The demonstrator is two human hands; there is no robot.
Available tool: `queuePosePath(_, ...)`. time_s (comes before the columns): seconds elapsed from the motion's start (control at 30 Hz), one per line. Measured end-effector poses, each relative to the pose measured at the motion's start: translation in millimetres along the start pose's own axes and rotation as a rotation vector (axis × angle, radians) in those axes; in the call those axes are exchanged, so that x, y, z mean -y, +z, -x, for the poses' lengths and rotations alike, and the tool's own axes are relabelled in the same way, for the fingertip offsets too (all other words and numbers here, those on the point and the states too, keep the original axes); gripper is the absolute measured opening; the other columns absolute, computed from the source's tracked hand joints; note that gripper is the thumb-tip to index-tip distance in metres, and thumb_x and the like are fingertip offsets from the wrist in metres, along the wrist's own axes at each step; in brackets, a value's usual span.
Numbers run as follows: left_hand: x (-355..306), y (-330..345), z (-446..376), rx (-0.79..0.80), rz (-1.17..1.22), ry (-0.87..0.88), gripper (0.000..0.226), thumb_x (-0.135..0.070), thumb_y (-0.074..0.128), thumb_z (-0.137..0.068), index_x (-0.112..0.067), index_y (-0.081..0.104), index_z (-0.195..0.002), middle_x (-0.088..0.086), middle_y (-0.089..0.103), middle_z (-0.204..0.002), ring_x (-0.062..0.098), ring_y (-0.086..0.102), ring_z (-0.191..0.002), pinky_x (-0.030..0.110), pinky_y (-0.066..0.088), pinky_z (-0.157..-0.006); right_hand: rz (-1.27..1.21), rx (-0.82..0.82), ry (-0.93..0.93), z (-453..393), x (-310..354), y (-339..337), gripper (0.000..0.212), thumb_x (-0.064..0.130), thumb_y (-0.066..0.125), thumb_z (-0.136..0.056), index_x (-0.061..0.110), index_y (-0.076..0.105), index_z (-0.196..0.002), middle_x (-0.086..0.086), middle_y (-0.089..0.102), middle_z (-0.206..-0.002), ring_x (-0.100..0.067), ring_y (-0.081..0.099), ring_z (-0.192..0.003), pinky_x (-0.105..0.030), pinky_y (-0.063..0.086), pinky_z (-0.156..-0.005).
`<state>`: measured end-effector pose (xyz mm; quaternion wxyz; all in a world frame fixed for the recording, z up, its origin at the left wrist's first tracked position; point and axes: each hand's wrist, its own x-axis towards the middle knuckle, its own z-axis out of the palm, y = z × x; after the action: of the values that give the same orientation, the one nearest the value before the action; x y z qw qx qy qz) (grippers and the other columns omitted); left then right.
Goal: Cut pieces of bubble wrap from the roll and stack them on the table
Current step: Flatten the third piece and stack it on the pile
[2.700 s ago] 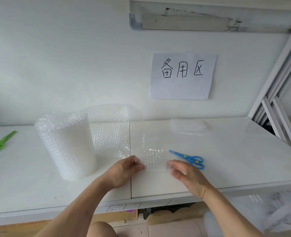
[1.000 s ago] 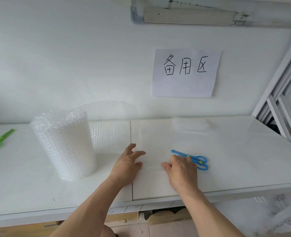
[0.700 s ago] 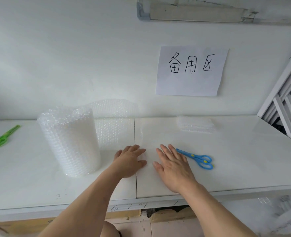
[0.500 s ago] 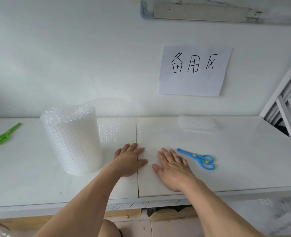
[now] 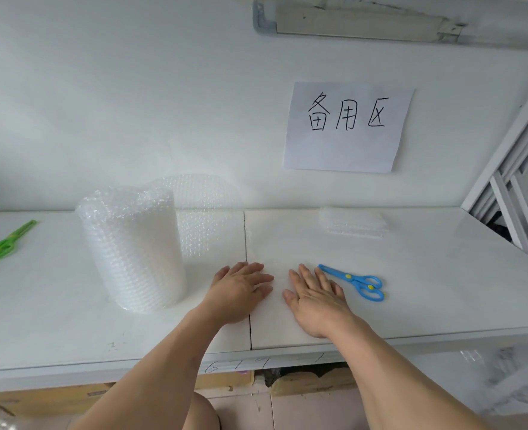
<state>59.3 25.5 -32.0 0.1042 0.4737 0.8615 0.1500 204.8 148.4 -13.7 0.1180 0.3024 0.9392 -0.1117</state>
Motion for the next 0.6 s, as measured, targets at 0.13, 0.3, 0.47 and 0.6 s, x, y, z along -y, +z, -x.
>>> queuePosePath(0.13, -2, 1, 2, -0.003, -0.045, -0.014, 0.041, -0.057, 0.032, -0.099, -0.052, 0.042, -0.139, -0.019, 0.023, -0.159, 0.012, 0.012, -0.149, 0.039, 0.006, -0.12, -0.023, -0.016, 0.006, 0, 2, -4, 0.062, 0.054, 0.012, -0.1, 0.03, -0.007, -0.155, 0.008, -0.017, -0.163, -0.02, -0.016, -0.15, -0.043, -0.001, -0.12)
queuePosePath(0.3, -5, -1, 5, 0.01, -0.067, -0.028, 0.043, -0.057, 0.029, -0.1, -0.052, 0.039, -0.141, -0.015, 0.02, -0.161, 0.015, 0.009, -0.149, 0.039, 0.003, -0.12, -0.006, -0.23, 0.175, 10, 9, -8, 0.074, 0.066, 0.031, -0.092, 0.017, 0.029, -0.148, -0.008, 0.03, -0.153, -0.029, 0.028, -0.139, -0.042, 0.029, -0.11)
queuePosePath(0.47, -4, -1, 5, 0.007, -0.08, -0.019, 0.043, -0.057, 0.03, -0.1, -0.052, 0.039, -0.141, -0.015, 0.021, -0.161, 0.014, 0.01, -0.149, 0.039, 0.004, -0.12, -0.205, -0.238, 0.311, 13, 20, -15, 0.062, 0.061, 0.049, -0.089, 0.011, 0.053, -0.125, -0.01, 0.054, -0.127, -0.029, 0.053, -0.116, -0.036, 0.044, -0.082)
queuePosePath(0.6, -5, 0, 5, 0.011, -0.086, -0.014, 0.043, -0.056, 0.029, -0.1, -0.051, 0.038, -0.142, -0.014, 0.021, -0.161, 0.015, 0.011, -0.149, 0.04, 0.005, -0.12, -0.524, -0.148, 0.383, 15, 21, -29, 0.049, 0.051, 0.047, -0.094, 0.007, 0.06, -0.11, -0.01, 0.067, -0.104, -0.029, 0.064, -0.099, -0.032, 0.047, -0.074)
